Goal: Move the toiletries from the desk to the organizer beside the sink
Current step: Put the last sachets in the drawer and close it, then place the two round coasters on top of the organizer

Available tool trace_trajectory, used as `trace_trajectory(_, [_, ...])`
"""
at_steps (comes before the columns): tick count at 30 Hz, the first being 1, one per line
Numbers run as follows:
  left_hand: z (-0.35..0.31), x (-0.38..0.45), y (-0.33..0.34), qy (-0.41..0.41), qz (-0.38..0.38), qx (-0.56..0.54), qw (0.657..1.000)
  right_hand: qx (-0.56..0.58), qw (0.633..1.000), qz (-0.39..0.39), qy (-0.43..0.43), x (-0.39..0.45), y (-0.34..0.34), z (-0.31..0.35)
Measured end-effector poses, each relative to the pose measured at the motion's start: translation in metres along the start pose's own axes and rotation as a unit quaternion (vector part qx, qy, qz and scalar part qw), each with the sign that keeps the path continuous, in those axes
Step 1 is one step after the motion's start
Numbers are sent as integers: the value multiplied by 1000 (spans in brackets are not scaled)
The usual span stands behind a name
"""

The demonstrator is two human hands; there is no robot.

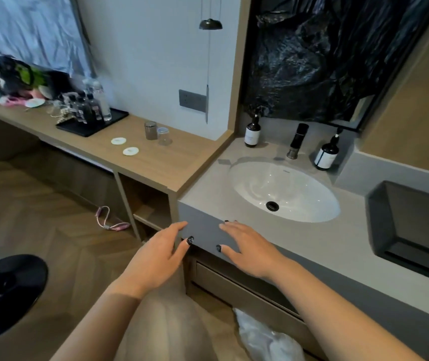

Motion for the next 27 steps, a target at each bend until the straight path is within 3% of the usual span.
trace_trajectory(11, [96,49,-54,-60,-7,6,998,11,1000,1,-25,105,34,72])
trace_trajectory(19, [132,120,-54,-72,10,13,997,42,999,-3,-15,183,45,78])
trace_trajectory(27, [177,238,-59,-97,35,-26,994,48,999,17,-6,314,53,68])
Point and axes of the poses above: each hand's wrist, its own x-axis towards the middle knuckle, its own y-axis out of the palm, z = x × y, the point moved 3 cm from there along x, towards the middle knuckle, and after that the axes turned 14 degrees about -z, right-handed, at the moved point
